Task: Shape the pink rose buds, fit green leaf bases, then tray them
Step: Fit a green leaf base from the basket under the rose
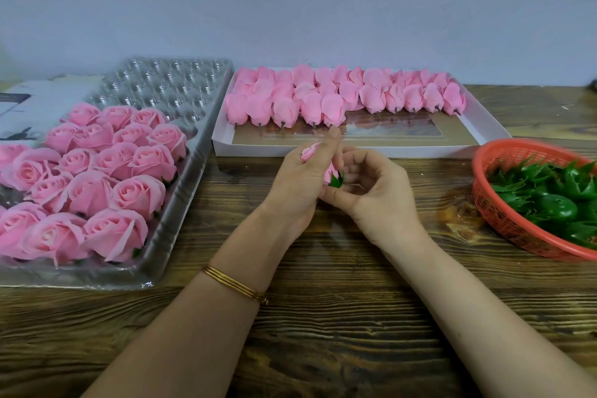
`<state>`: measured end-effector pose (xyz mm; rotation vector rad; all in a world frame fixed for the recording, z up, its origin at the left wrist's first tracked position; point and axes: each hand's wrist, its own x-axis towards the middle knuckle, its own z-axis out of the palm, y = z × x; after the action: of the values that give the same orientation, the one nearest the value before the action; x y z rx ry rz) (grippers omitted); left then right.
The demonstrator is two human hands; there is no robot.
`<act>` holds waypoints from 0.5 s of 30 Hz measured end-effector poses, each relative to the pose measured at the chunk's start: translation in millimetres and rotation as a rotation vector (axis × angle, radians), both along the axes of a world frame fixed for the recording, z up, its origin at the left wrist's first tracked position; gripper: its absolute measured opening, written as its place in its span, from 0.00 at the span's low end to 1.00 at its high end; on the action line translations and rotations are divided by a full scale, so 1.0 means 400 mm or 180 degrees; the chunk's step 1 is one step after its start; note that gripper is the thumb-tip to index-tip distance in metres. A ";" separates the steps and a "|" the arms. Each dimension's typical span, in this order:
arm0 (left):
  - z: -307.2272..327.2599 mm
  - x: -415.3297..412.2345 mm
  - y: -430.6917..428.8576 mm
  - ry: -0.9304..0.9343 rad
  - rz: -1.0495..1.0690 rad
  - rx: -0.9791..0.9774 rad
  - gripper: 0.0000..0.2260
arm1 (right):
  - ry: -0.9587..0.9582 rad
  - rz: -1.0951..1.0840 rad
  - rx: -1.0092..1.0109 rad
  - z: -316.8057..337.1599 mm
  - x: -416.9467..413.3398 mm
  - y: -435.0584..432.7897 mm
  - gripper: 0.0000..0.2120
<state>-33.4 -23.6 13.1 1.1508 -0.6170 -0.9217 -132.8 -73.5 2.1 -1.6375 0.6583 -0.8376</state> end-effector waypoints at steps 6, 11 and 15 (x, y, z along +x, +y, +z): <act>-0.003 0.014 -0.002 0.0174 -0.0050 0.0005 0.22 | -0.0188 0.0228 0.0408 0.011 -0.003 -0.005 0.20; -0.005 0.019 -0.005 0.0322 0.0001 -0.0080 0.22 | 0.0026 0.0186 0.0605 0.018 -0.011 -0.011 0.13; -0.003 0.019 -0.006 0.0332 0.0022 0.0007 0.22 | 0.0172 0.0411 0.0993 0.012 -0.017 -0.015 0.09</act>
<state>-25.7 -25.8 11.7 1.0990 -0.5271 -0.9705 -139.6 -79.4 6.8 -1.4065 0.6766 -0.5672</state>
